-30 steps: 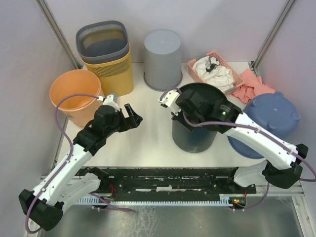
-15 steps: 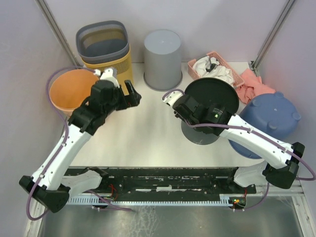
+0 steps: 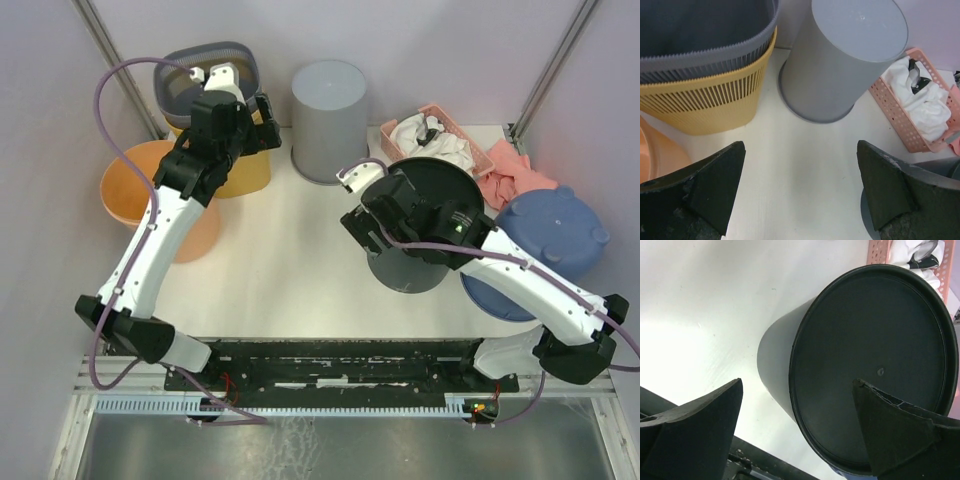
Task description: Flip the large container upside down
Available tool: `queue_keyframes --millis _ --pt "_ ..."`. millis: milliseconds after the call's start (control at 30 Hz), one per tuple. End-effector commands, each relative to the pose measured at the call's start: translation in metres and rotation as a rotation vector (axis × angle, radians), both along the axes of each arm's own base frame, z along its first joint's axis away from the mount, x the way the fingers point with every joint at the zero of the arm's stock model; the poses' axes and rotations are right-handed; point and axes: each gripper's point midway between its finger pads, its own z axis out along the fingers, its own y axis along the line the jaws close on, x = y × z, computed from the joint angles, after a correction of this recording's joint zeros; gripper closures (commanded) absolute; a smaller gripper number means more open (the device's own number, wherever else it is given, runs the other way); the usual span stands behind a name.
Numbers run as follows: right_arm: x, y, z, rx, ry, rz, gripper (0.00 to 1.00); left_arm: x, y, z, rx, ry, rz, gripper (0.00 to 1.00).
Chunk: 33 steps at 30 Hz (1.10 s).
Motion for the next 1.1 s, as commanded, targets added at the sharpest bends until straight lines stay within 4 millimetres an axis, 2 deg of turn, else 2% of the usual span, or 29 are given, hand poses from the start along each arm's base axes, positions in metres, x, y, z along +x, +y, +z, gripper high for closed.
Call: queue_keyframes --millis 0,67,233,300,367,500,700,867,967,1067 --pt "0.004 0.005 0.033 0.184 -0.034 -0.027 0.01 0.023 0.012 0.059 0.079 -0.141 0.012 0.01" --pt "0.005 0.007 0.036 0.238 -0.025 -0.024 0.01 0.04 0.007 0.064 0.103 -0.132 0.005 0.01" --pt "0.01 0.014 0.046 0.335 -0.012 -0.039 0.01 0.075 -0.001 0.09 0.085 -0.242 0.028 0.01" --pt "0.007 0.017 0.05 0.363 0.001 -0.029 0.01 0.091 0.002 0.094 0.096 -0.258 0.035 0.01" --pt "0.004 0.017 0.052 0.383 0.002 -0.023 0.01 0.111 0.005 0.091 0.111 -0.253 0.03 0.01" --pt "0.0 0.019 0.047 0.387 0.018 -0.001 0.01 0.146 0.009 0.078 0.11 -0.272 0.017 0.01" --pt "0.003 0.024 0.041 0.365 0.036 0.004 0.01 0.182 0.014 0.042 0.118 -0.224 0.033 0.01" --pt "0.003 0.024 0.042 0.357 0.04 0.001 0.01 0.195 0.011 0.015 0.13 -0.18 0.028 0.02" --pt "0.001 0.02 0.043 0.35 0.045 -0.003 0.01 0.2 0.021 0.0 0.176 -0.151 0.071 0.08" --pt "0.001 0.016 0.039 0.344 0.04 -0.012 0.01 0.201 0.025 -0.004 0.192 -0.144 0.093 0.16"
